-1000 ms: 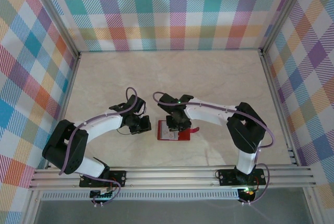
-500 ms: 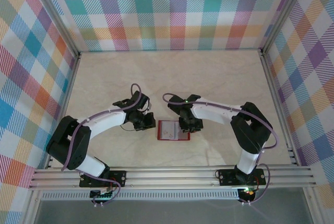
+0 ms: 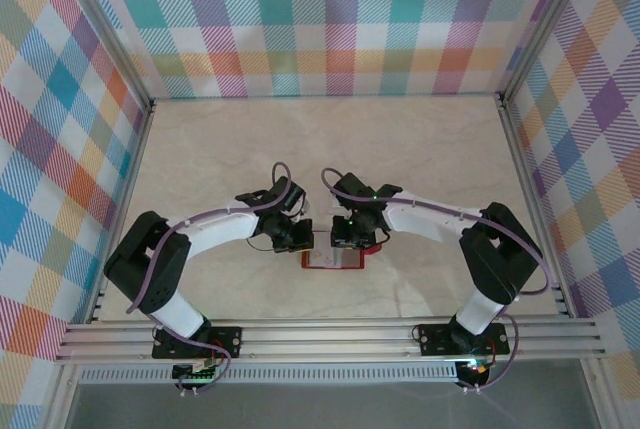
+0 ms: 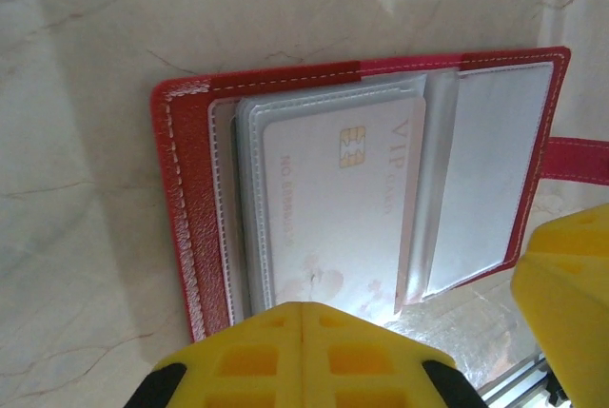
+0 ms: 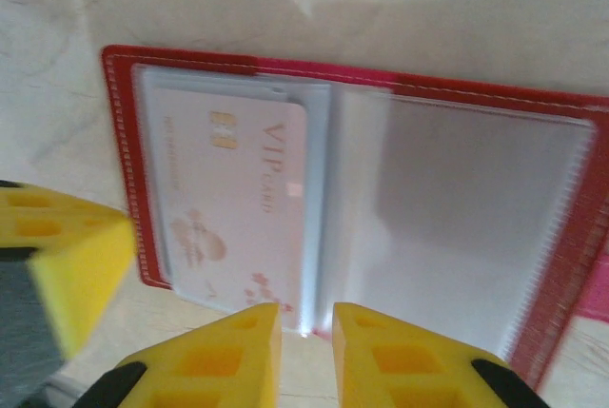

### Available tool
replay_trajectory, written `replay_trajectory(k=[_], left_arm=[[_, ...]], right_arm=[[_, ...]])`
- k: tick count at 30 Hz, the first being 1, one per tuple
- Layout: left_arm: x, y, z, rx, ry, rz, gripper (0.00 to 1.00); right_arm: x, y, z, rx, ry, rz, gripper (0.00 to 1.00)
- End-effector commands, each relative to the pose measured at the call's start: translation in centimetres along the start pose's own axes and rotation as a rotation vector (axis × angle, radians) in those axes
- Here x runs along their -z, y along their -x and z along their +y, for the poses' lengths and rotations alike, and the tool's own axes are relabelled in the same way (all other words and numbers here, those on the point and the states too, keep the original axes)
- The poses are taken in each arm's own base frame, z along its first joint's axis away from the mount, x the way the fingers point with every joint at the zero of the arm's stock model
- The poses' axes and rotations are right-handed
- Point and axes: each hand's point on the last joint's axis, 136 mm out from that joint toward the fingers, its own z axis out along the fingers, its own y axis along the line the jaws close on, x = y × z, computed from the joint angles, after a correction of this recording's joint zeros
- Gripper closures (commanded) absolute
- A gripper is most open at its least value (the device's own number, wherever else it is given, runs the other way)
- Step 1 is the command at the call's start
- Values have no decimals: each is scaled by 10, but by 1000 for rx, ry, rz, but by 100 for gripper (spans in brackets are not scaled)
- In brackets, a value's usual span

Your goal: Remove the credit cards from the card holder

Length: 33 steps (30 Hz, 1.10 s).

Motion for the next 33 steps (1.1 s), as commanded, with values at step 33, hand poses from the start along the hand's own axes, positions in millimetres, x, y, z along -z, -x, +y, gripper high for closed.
replay_trajectory(k=[33], left_arm=[[-13, -6, 12, 15, 61, 38, 96]], right_arm=[[-26, 1, -6, -25, 13, 49, 68]])
